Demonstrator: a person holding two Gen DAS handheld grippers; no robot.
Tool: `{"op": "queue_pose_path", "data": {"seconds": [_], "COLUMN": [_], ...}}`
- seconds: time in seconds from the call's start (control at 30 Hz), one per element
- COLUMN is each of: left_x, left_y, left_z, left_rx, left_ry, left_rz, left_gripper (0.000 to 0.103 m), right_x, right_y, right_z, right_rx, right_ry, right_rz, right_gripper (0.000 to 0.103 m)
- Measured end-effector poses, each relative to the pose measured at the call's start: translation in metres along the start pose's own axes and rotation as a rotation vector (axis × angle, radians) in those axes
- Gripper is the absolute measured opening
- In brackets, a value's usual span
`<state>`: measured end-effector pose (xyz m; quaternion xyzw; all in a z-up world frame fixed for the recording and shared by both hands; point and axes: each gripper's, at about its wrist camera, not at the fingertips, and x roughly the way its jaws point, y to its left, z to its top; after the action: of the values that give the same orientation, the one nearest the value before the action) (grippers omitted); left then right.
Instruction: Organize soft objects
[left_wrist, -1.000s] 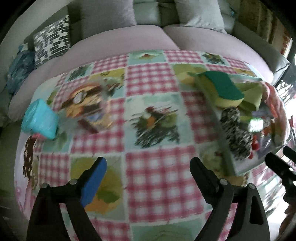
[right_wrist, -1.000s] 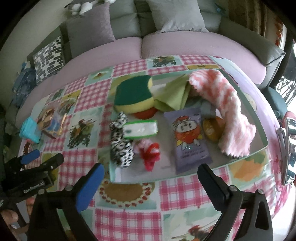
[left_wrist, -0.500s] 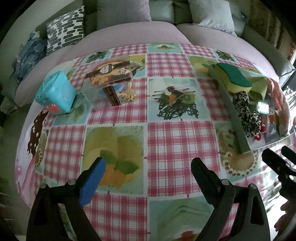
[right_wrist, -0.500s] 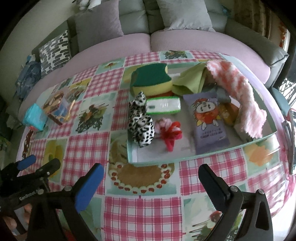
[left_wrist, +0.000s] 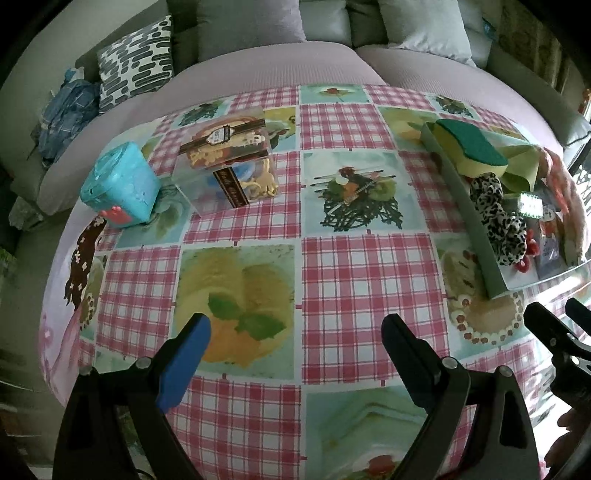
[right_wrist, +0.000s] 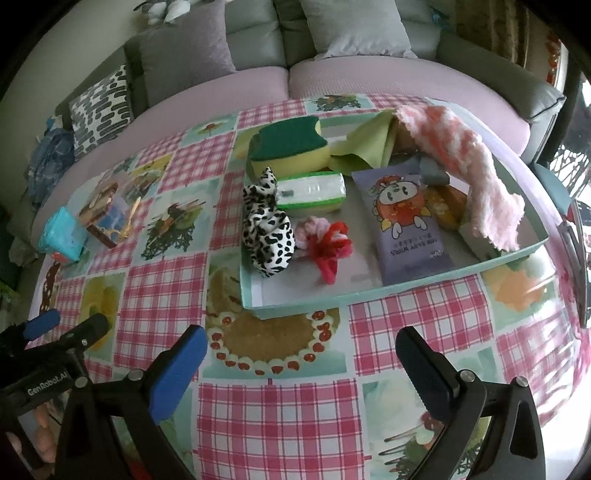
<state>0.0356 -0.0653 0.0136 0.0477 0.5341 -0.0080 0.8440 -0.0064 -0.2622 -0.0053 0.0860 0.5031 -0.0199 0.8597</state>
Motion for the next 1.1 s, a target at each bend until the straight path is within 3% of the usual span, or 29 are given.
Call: {"op": "queue_pose_path", "data": {"seconds": [0.3, 1.1], "left_x": [0.0060, 0.0032], "left_y": [0.0021, -0.0024], "left_z": [-0.0007, -0.0008], "left_rx": [-0.009, 0.020], "left_ry": [0.029, 0.015], "left_rz": [-0.010, 0.011], "left_gripper": [0.094, 0.094], "right_x": [-0.0013, 0.0015], "right_y": [0.0029, 0.0060], "right_z": [-0.0004, 0.0000], "right_rx": [-0.013, -0.029], "right_ry": [-0.003, 0.004], "right_rz": [-0.016, -0.034], "right_gripper": [0.103, 0.103]}}
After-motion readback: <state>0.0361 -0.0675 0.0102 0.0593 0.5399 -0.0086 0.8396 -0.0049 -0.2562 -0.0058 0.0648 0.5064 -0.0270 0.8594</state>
